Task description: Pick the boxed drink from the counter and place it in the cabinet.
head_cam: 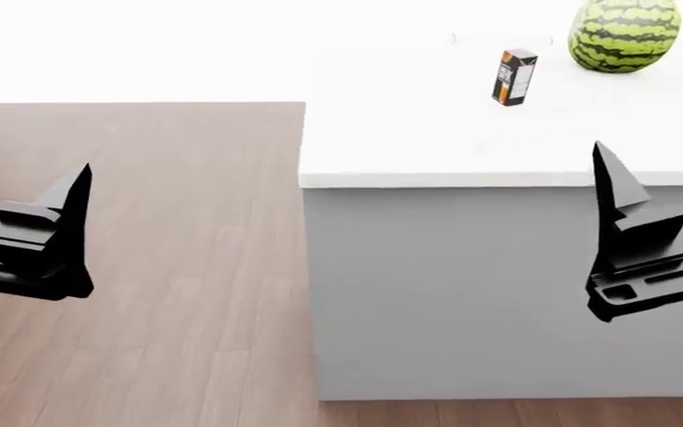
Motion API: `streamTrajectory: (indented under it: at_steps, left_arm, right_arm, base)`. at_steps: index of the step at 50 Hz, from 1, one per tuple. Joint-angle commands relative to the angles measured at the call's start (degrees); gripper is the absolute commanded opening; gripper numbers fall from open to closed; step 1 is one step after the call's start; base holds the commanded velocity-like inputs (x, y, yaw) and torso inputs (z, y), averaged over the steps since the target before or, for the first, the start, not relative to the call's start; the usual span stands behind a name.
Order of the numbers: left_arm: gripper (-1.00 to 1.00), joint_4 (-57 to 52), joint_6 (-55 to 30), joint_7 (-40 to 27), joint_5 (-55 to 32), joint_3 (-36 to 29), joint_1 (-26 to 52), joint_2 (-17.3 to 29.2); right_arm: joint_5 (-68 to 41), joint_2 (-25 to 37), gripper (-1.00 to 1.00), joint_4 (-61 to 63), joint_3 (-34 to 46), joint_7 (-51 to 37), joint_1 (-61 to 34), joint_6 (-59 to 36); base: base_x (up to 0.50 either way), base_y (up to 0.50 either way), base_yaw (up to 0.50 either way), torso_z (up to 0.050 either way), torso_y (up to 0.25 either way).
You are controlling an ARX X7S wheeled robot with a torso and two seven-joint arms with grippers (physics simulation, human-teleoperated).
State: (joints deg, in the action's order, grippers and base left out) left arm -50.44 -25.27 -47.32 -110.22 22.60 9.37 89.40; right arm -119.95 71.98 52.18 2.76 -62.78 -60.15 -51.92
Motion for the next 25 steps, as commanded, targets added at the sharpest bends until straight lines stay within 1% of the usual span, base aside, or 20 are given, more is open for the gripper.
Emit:
streamTrajectory:
  at_steps: [1,25]
  left_arm:
    - [1.0,0.03,-0.18,0.09,0.08,-0.48,0.62,-0.34]
    - [1.0,-0.84,-0.27,-0.39,-0.43,-1.94,2.54,-0.62]
  right_arm:
    - [-0.03,-0.67,1.0,-0.16,0.89,-0.29,-0.89,-0.45]
    - [-0.03,-0.51,1.0,0.11,-0.32,0.02,0.15,-0.52]
  base:
    - [-0.46,-0.18,0.0,0.0,0.0]
    - [-0.46,-0.18,0.0,0.0,0.001]
